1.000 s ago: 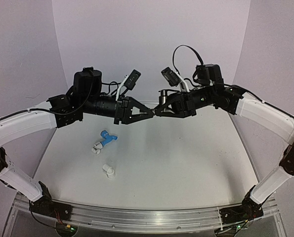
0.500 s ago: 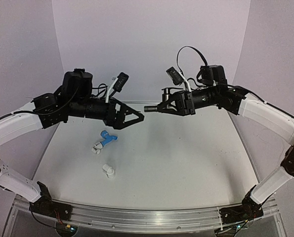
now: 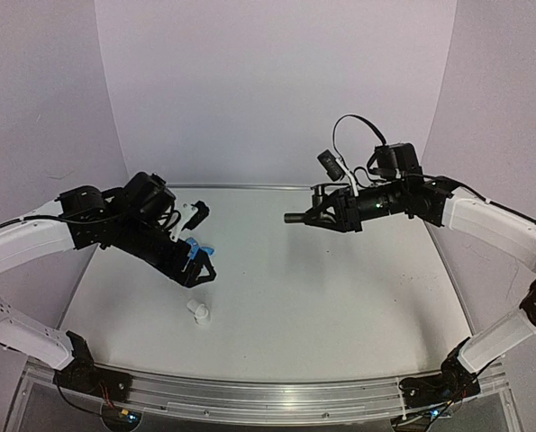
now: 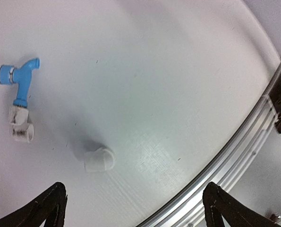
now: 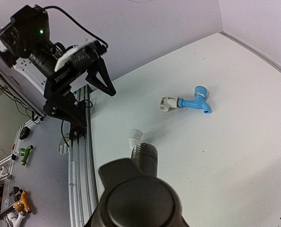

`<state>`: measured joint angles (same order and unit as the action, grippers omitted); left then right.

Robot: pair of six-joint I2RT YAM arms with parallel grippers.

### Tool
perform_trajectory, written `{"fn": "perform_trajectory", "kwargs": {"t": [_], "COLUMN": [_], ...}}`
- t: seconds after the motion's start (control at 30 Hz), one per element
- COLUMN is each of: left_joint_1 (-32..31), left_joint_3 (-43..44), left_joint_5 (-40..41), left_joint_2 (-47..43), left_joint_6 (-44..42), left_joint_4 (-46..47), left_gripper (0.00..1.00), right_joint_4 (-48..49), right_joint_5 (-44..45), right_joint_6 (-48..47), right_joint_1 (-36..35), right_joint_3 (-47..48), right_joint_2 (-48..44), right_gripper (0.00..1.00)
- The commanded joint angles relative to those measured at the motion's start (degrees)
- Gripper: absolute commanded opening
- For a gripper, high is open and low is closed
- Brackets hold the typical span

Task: Install the water faucets

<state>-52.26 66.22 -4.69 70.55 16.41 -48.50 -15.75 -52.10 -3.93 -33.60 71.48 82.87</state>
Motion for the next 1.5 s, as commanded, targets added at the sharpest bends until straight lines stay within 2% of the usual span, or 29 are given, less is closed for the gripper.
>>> {"fn": "perform_trajectory", "kwargs": {"t": [0.0,0.1,0.33,0.57,0.97,1.2,1.47], "left_joint_1": [-1.89,-2.23,-2.23,-2.09,-1.15,0.31,0.65], "left_joint_3": [1.96,1.92,-1.55,-4.55,-2.55,-4.03,-4.13], "left_joint_5": [4.07,3.54,-3.23,0.44,3.34,3.35,3.23], "left_joint_2": [4.32,4.53,5.76,11.64,22.37,24.95,27.13], "left_joint_6": [-11.79,-20.13,-40.07,-52.91,-61.62,-64.92,-65.55], "left_joint_4": [-9.11,-8.98,-3.07,-2.41,-0.7,4.46,5.08], "left_gripper": [1.0,1.0,0.98,0.91,0.89,0.86,0.81], "right_joint_4": [1.7,1.69,1.6,1.68,1.78,1.72,1.55], "right_joint_5": [1.01,0.69,-0.16,-0.88,-3.4,-3.71,-4.37], "right_joint_6": [-2.62,-2.66,-2.37,-2.37,-1.78,-1.81,-1.56], "right_joint_1": [0.83,0.9,0.99,1.07,1.06,1.07,1.07], "right_joint_3": [-0.49,-0.86,-0.57,-1.17,-1.35,-2.12,-1.95], "right_joint_2": [-3.24,-3.63,-4.01,-5.14,-5.99,-8.05,-8.61], "right_gripper": [0.0,0.0,0.0,0.0,0.0,0.0,0.0]}}
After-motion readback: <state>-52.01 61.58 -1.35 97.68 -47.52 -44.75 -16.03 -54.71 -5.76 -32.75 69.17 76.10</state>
